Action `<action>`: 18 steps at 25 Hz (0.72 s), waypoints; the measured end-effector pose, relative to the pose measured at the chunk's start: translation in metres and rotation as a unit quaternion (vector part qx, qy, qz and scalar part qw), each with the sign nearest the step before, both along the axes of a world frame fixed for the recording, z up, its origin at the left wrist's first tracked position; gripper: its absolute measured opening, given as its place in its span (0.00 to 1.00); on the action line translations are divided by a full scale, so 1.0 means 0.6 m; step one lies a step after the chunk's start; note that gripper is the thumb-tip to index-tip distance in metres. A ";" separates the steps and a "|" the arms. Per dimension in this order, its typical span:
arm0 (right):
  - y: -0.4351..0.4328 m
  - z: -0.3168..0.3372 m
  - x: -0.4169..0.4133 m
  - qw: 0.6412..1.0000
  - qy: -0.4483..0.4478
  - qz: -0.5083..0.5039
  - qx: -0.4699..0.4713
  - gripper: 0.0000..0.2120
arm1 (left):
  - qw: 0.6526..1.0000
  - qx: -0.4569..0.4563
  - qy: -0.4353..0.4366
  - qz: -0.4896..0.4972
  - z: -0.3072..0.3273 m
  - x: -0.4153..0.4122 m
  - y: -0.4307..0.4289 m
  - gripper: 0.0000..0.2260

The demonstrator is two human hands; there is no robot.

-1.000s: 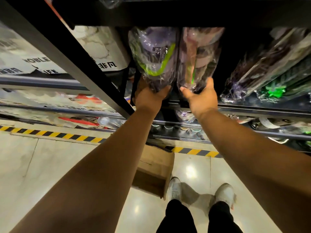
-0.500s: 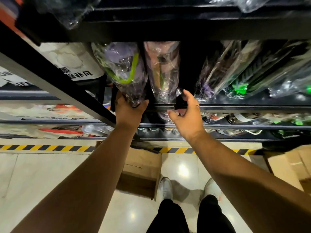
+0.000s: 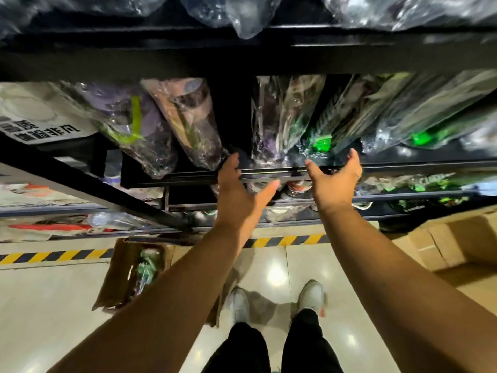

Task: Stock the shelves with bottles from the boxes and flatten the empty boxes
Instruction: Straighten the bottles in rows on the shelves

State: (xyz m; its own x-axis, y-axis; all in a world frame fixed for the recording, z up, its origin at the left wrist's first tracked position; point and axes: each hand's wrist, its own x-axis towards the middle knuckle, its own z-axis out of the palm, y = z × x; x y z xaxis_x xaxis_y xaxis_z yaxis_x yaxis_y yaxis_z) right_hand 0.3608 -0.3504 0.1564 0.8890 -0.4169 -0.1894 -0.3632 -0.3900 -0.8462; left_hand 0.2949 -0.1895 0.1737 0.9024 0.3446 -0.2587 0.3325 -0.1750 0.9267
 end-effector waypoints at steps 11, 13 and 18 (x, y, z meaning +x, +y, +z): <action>-0.029 -0.018 0.101 0.999 -0.031 0.012 0.042 0.31 | 0.997 0.008 -0.064 0.053 -0.059 0.164 -0.044 0.34; -0.032 -0.019 0.106 0.999 -0.026 0.015 0.039 0.30 | 0.996 0.023 -0.060 0.068 -0.063 0.164 -0.040 0.32; -0.014 -0.020 0.083 0.998 -0.030 0.030 0.050 0.27 | 0.993 0.061 -0.049 0.091 -0.046 0.139 -0.024 0.27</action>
State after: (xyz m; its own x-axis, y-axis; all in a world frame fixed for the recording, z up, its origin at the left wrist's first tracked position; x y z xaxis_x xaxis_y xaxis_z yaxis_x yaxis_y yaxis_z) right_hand 0.4106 -0.3590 0.1446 0.9228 -0.3441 -0.1735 -0.2896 -0.3221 -0.9013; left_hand 0.3786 -0.2037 0.1464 0.8415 0.5269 -0.1193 0.2782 -0.2333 0.9318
